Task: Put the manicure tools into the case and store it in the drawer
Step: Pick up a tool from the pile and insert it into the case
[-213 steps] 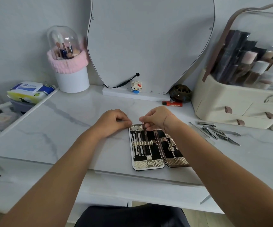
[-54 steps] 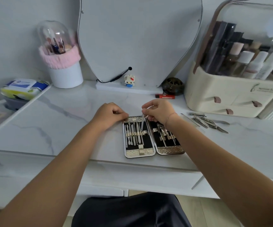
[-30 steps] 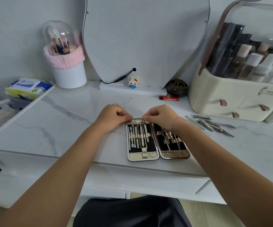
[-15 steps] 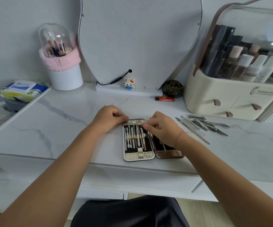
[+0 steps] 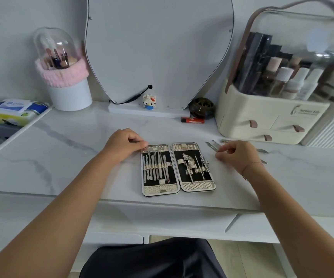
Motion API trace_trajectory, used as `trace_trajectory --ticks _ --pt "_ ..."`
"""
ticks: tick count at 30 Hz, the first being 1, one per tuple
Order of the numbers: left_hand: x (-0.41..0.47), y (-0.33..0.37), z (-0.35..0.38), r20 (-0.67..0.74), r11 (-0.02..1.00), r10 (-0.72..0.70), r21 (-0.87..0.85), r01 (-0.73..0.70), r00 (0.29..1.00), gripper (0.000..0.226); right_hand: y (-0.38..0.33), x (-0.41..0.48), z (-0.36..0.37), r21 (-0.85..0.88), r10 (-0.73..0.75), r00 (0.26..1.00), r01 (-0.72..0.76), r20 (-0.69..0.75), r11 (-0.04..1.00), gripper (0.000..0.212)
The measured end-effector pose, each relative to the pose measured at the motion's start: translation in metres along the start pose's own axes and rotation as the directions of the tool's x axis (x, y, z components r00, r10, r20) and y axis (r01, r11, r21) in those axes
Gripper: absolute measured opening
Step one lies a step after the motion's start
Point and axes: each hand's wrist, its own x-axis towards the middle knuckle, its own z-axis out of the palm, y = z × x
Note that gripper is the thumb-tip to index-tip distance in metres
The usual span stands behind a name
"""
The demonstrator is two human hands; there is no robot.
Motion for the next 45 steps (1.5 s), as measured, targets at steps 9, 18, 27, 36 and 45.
trace_trajectory --ticks 9,18,27,36,45 --pt "0.000 0.000 0.000 -0.001 1.000 -0.009 -0.014 0.009 1.000 0.017 0.008 0.005 0.002 0.017 0.084 0.996 -0.084 -0.024 0.996 0.009" --pt "0.000 0.000 0.000 0.000 1.000 -0.010 -0.022 0.010 1.000 0.013 -0.006 0.008 -0.006 -0.087 0.075 0.988 -0.064 0.135 0.994 0.004" --pt "-0.001 0.001 0.000 0.001 1.000 -0.013 -0.018 0.013 1.000 0.009 -0.006 0.001 -0.004 -0.107 0.075 0.996 -0.069 0.051 0.992 0.006" --pt "-0.001 0.002 0.000 0.002 1.000 -0.009 -0.019 0.009 1.000 0.011 -0.010 0.004 -0.005 -0.178 0.098 0.985 -0.072 0.141 0.981 0.012" --pt "-0.001 0.001 0.000 0.003 1.000 -0.009 -0.011 0.009 1.000 0.009 -0.014 -0.002 -0.003 -0.240 0.094 0.990 -0.067 0.102 0.969 0.017"
